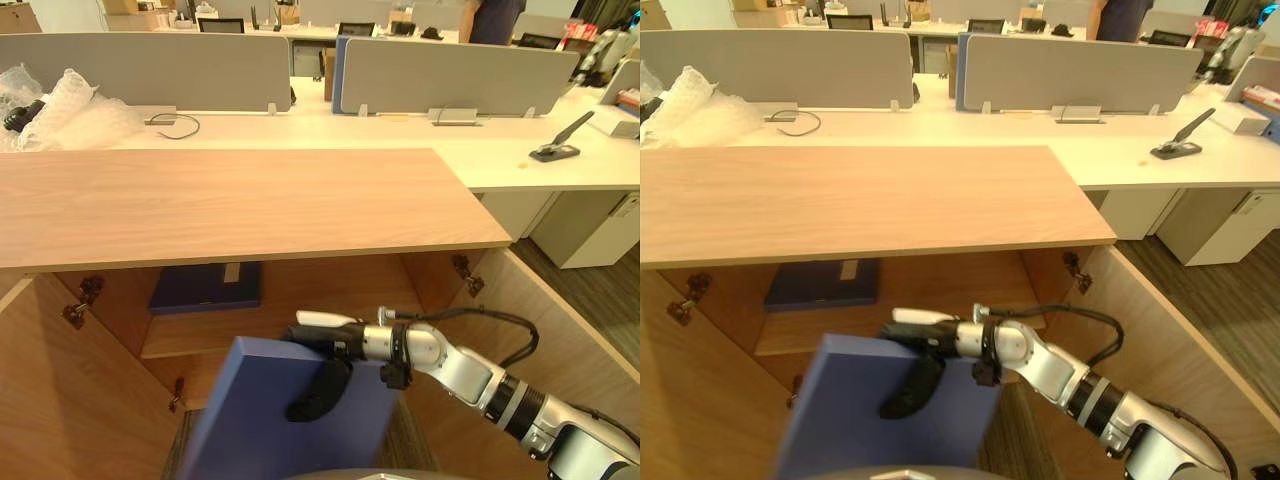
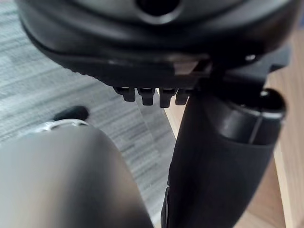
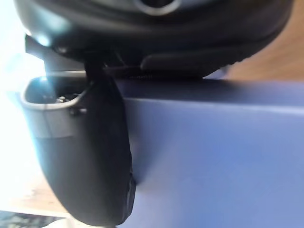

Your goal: Walk over to the cabinet, pick up the folder, carry it to the office cabinet, place the folder inside the office cabinet, then close the office cabinet door

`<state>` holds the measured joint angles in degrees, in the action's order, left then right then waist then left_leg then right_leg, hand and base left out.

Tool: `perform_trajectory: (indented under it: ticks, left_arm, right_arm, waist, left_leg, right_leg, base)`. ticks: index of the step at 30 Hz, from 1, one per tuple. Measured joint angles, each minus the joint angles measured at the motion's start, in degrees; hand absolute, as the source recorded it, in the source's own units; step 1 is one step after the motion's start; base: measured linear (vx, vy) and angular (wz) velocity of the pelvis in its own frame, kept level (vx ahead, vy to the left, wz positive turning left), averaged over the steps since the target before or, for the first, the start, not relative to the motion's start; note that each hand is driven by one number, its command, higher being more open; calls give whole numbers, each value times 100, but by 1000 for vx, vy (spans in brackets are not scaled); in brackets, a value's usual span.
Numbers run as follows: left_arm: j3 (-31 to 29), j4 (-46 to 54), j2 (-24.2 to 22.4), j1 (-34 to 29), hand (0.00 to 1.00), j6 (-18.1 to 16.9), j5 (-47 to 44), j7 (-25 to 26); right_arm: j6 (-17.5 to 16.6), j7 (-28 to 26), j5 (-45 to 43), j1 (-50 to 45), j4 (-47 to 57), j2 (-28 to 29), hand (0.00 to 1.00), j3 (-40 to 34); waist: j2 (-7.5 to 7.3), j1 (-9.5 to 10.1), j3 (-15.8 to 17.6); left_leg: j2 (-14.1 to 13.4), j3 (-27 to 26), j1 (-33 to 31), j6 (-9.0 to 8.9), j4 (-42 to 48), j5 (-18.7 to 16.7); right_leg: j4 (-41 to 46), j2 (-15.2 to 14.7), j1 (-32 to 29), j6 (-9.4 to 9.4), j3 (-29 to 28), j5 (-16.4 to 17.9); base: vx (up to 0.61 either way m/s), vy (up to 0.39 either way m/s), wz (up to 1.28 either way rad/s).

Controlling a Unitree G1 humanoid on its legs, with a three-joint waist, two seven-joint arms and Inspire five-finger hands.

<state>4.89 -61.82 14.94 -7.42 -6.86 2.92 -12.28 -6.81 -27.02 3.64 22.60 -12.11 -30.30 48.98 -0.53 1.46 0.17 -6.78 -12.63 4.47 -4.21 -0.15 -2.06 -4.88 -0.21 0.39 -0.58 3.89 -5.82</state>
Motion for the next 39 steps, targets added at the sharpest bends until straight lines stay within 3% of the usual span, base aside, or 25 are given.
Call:
perform_trajectory:
  ticks: [2,6,10,11,13,16,18,21,26,32,36,37,39]
  left_arm:
    - [-362,-35,-146,2,100,28,77,267]
    - [-616,-35,-306,61,100,104,411,573]
    - [-821,-32,-458,110,100,123,462,754]
    - [-873,-28,-518,105,100,123,456,811]
    - [-1042,-14,-609,89,100,120,443,827]
    - [-1122,171,-668,-33,100,111,382,863]
    - [-1289,189,-702,-89,100,117,245,896]
    - [-1311,196,-747,-108,100,121,35,1004]
    - [-1462,303,-792,-211,100,126,-152,1081]
    - [-1550,432,-843,-365,100,133,-510,1198]
    - [-1576,638,-876,-221,100,129,-721,1211]
    - [-1573,674,-896,-168,100,127,-748,1215]
    - [-1512,945,-1045,37,100,128,-960,1289]
  right_arm:
    - [-52,252,1046,-5,-667,74,0,79]
    - [-123,485,2761,-1,-1880,604,0,189]
    - [-61,616,3042,-7,-3311,1177,0,-347]
    - [60,718,2959,-12,-3619,1284,0,-820]
    - [281,961,2414,-13,-3983,1371,0,-1636]
    - [495,1531,281,26,-4601,1571,0,-3263]
    - [568,1934,-2135,121,-4877,1821,0,-4304]
    - [545,2217,-4589,276,-4875,1912,0,-4823]
    - [204,2237,-7049,374,-4684,2114,0,-5514]
    - [-136,2299,-8041,522,-4666,2170,0,-6465]
    - [-275,2808,-8271,1631,-5232,2083,0,-7567]
    - [-295,2861,-8282,1805,-5230,2068,0,-7712]
    - [-365,3113,-8601,2406,-5036,1914,0,-8006]
  waist:
    - [161,-10,128]
    - [226,35,233]
    - [216,71,397]
    - [242,92,446]
    - [299,107,505]
    - [332,154,532]
    - [338,167,545]
    - [347,170,573]
    - [354,176,617]
    - [434,286,803]
    - [587,327,1306]
    - [643,351,1396]
    - [843,469,1791]
  left_leg:
    - [5,53,-13,-1,5,1]
    - [-41,93,4,-17,5,9]
    - [-32,233,-50,-37,10,57]
    - [-6,304,-77,-17,-4,89]
    - [40,432,-101,4,-50,136]
    - [85,569,-133,17,-96,176]
    - [94,581,-131,24,-143,198]
    - [114,599,-130,41,-153,211]
    - [157,685,-122,57,-163,221]
    - [216,728,-123,86,-154,234]
    - [213,767,-521,148,342,121]
    - [203,783,-668,158,513,70]
    - [241,839,-1243,211,1274,-121]
  right_leg:
    - [2,3,13,-5,39,1]
    - [3,36,45,-4,76,4]
    - [0,27,57,-3,214,7]
    - [-3,8,55,-6,278,9]
    - [-16,-37,63,-24,395,23]
    - [-18,-83,69,-48,529,44]
    - [-15,-88,71,-50,546,47]
    - [0,-105,79,-54,566,45]
    - [-5,-149,126,-72,652,57]
    - [-20,-219,147,-99,696,63]
    - [191,-319,-80,-120,722,67]
    - [363,-339,-224,-121,725,122]
    - [1678,-569,-995,-137,744,687]
  base:
    - [-16,0,9]
    - [-6,-4,5]
    - [-52,-13,17]
    - [-65,-5,37]
    - [-64,14,34]
    - [-35,29,23]
    - [8,11,3]
    - [27,17,3]
    - [5,22,9]
    - [-29,33,5]
    - [-50,44,4]
    - [-110,35,7]
    - [-143,45,18]
